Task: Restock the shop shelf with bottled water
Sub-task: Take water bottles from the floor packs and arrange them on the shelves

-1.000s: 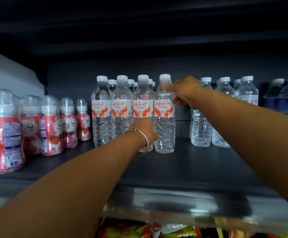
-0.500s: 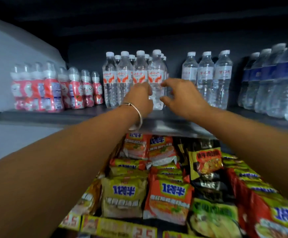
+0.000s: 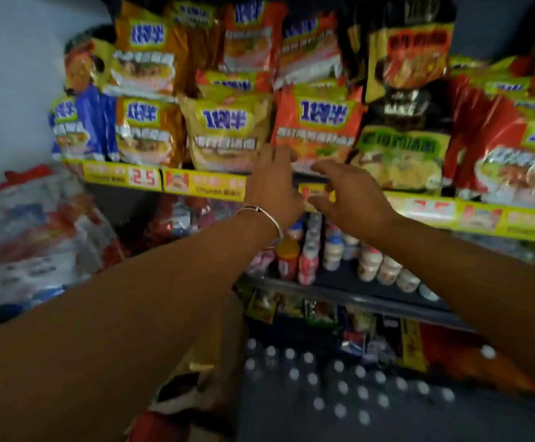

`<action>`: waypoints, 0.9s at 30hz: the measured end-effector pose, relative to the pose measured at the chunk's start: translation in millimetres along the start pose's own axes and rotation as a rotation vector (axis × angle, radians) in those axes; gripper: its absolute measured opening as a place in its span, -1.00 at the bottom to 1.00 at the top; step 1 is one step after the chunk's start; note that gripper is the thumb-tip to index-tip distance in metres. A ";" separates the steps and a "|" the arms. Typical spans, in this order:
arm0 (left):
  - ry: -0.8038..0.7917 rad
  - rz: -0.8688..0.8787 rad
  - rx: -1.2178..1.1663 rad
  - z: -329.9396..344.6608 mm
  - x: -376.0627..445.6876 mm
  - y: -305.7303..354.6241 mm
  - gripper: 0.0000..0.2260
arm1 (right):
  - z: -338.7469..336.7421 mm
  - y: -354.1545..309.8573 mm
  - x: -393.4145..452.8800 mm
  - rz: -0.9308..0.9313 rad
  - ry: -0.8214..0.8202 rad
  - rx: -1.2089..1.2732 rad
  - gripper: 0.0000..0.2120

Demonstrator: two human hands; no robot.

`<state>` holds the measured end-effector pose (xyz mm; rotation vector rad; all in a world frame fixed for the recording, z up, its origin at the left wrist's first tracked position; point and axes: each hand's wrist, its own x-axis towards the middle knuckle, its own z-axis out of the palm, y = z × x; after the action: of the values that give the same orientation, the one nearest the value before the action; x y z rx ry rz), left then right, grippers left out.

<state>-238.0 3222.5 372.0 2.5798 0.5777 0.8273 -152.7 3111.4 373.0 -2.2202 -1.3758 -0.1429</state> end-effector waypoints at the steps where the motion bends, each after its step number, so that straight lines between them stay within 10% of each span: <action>1: -0.015 -0.017 -0.009 21.1 -14.4 -11.6 -0.60 | 22.8 8.6 -10.8 0.025 -0.026 0.020 -0.51; 19: -0.340 -0.514 -0.078 359.8 -321.2 -258.4 -0.60 | 498.0 138.1 -196.4 0.353 -0.551 0.306 -0.51; 27: -0.315 -0.472 -0.002 430.9 -379.5 -336.8 -0.59 | 629.9 151.9 -223.0 0.291 -0.688 0.459 -0.47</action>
<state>-346.0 3230.6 -284.8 2.3512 1.0220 0.2598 -240.6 3180.9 -303.1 -2.1001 -1.2013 1.0175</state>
